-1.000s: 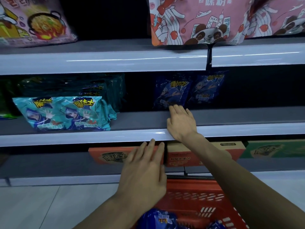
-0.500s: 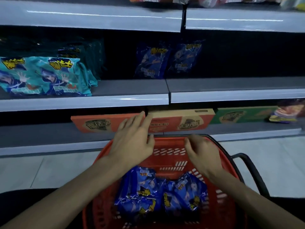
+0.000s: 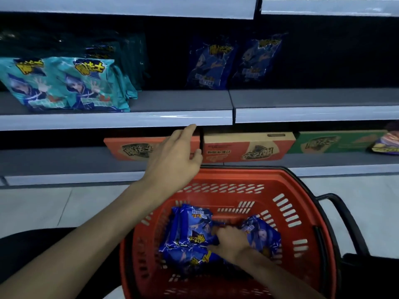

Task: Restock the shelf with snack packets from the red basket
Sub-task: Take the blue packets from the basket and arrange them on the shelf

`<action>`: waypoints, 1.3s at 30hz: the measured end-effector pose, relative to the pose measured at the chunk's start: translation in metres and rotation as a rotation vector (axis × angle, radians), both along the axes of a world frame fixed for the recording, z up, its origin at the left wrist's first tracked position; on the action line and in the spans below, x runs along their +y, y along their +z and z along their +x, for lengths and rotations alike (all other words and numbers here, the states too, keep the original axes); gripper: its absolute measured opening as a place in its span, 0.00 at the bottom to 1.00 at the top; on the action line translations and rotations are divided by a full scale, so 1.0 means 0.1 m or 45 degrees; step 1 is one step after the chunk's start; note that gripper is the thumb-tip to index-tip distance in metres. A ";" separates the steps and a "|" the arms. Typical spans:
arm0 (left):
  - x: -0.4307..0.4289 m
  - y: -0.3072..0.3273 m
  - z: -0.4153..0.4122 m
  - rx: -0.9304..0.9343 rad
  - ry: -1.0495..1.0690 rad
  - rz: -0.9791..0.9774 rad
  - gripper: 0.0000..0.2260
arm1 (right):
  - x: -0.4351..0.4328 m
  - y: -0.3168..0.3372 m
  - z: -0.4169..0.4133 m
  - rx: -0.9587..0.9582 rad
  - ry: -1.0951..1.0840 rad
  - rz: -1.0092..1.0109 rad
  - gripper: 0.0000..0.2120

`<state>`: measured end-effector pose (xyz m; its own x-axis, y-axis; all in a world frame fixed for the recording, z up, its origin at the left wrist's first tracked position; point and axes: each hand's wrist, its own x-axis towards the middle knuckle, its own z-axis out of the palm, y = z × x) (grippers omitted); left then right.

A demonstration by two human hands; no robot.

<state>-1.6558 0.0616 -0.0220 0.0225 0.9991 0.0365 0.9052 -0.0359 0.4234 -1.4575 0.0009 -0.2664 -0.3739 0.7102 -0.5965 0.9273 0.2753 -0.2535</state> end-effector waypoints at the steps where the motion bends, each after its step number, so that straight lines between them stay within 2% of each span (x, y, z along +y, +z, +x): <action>1: 0.01 0.00 -0.02 -0.006 0.008 -0.003 0.29 | 0.00 -0.01 -0.10 0.000 0.050 0.045 0.27; 3: 0.03 0.00 -0.07 -0.020 0.021 -0.005 0.29 | -0.02 -0.06 -0.27 -0.016 0.146 0.100 0.34; 5: 0.04 -0.01 -0.11 -0.022 0.029 -0.001 0.29 | -0.02 -0.12 -0.39 -0.014 0.224 0.121 0.36; 9: 0.01 -0.07 -0.17 -0.030 0.008 -0.043 0.27 | 0.00 -0.16 -0.49 -0.052 0.329 0.177 0.33; 14: -0.02 -0.16 -0.19 -0.104 -0.024 -0.117 0.25 | -0.04 -0.14 -0.47 -0.001 0.261 0.251 0.25; 18: -0.02 -0.21 -0.21 -0.131 -0.025 -0.175 0.25 | -0.03 -0.04 -0.37 0.062 0.230 0.329 0.23; 26: -0.08 -0.19 -0.14 -0.167 -0.042 -0.245 0.22 | 0.00 0.23 -0.09 0.332 -0.152 0.120 0.13; 29: -0.09 -0.19 -0.10 -0.188 -0.031 -0.279 0.19 | 0.01 0.30 -0.05 0.392 -0.245 0.048 0.06; 30: -0.10 -0.19 -0.09 -0.193 -0.029 -0.287 0.19 | 0.01 0.32 -0.05 0.439 -0.290 0.005 0.09; 32: -0.11 -0.19 -0.07 -0.206 -0.035 -0.301 0.19 | 0.00 0.34 -0.04 0.514 -0.387 -0.080 0.21; 33: -0.11 -0.18 -0.06 -0.208 -0.041 -0.316 0.19 | 0.01 0.37 -0.03 0.535 -0.436 -0.131 0.21; 36: -0.12 -0.19 -0.03 -0.231 -0.056 -0.362 0.18 | -0.01 0.36 0.01 0.715 -0.532 -0.241 0.17; 38: -0.11 -0.20 -0.02 -0.235 -0.052 -0.366 0.18 | -0.03 0.37 0.05 0.813 -0.640 -0.259 0.05; 39: -0.11 -0.21 -0.02 -0.233 -0.044 -0.366 0.18 | -0.03 0.37 0.07 0.885 -0.705 -0.259 0.03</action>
